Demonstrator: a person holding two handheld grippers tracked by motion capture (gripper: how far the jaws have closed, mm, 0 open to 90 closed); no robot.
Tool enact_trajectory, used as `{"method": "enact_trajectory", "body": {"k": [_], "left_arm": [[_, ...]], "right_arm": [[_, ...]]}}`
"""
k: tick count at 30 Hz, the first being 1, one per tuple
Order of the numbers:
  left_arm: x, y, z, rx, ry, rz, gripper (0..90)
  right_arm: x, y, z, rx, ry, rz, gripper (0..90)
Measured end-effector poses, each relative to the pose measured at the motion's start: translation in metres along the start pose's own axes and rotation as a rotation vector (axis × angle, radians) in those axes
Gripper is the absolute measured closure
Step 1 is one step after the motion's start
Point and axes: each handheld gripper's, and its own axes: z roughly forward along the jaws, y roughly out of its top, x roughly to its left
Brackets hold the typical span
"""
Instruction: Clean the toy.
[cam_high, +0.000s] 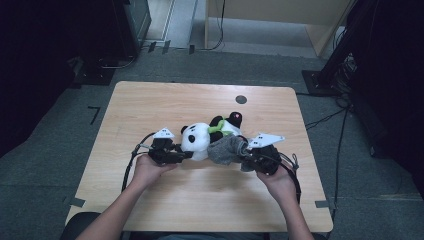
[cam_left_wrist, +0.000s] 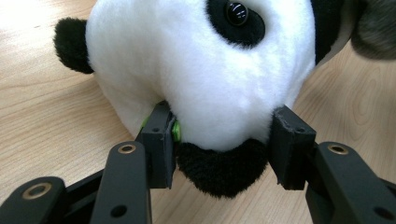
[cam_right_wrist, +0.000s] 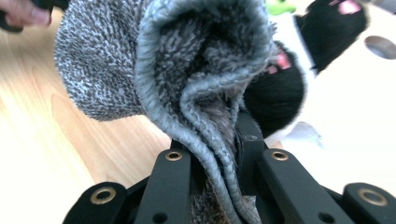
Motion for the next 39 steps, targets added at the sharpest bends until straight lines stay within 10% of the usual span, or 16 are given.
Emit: {"method": "enact_trajectory", "body": {"k": [12,28,39], "left_arm": [[-0.003,-0.001,0.0,0.016,0.011,0.05,49.8],[0.003,-0.001,-0.007,0.004,0.009,0.022,49.1],[0.002,-0.004,-0.007,-0.011,0.017,0.013,48.9]], "right_arm": [[-0.014,0.009,-0.027,-0.125,-0.056,0.07,79.4],[-0.069,-0.01,-0.041,-0.146,-0.118,0.238,78.9],[-0.089,-0.013,-0.046,-0.202,-0.068,0.334,79.4]]}}
